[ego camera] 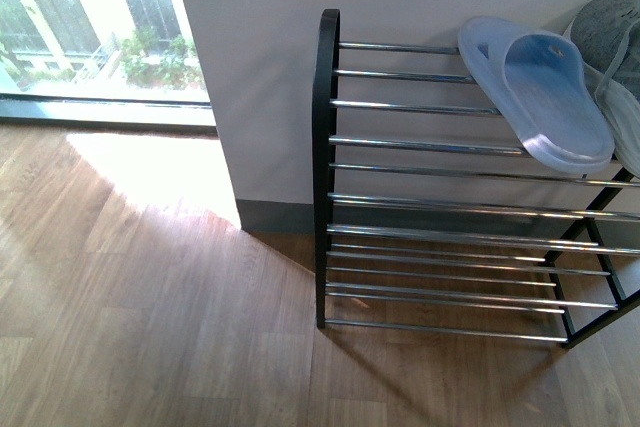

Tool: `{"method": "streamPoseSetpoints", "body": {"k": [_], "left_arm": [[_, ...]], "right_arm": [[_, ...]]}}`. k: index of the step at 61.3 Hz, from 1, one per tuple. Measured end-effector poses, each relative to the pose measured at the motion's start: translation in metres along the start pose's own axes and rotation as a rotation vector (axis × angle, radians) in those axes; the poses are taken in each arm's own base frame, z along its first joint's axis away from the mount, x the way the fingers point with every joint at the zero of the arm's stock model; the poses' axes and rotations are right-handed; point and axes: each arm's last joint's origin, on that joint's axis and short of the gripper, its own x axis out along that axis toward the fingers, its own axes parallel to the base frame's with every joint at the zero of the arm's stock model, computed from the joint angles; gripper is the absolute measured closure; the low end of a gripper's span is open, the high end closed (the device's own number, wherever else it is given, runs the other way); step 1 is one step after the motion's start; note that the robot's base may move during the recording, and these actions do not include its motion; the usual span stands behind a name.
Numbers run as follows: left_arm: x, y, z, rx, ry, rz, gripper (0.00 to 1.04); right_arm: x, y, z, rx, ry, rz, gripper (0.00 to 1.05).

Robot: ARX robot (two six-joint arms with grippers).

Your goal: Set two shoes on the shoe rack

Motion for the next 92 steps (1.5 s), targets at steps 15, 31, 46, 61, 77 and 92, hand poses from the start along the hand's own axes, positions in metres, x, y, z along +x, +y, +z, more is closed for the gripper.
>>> {"method": "streamPoseSetpoints", "body": {"k": [15,31,46,61,77,92], "left_arm": [[0.0,0.0,0.0,0.0,0.0,0.005,1.03],[0.0,0.0,0.0,0.0,0.0,0.003,1.03],[0.001,-0.023,0.038,-0.258,-0.149,-0.37,1.03],[0.075,-0.128,0.101,-0.13,0.033,-0.557,1.03],[0.135,-0.216,0.1,0.078,0.19,-0.598,1.03],[0.174,-0.294,0.111,0.217,0.218,-0.661,1.03]], "right_arm": [[0.0,0.0,0.0,0.0,0.0,0.002,0.36],[0.0,0.0,0.0,0.001,0.001,0.001,0.1],[0.0,0.0,0.0,0.004,0.0,-0.002,0.09],[0.0,0.0,0.0,0.003,0.0,-0.001,0.09],[0.0,0.0,0.0,0.003,0.0,-0.001,0.09],[0.0,0.0,0.0,0.003,0.0,-0.002,0.09]]}}
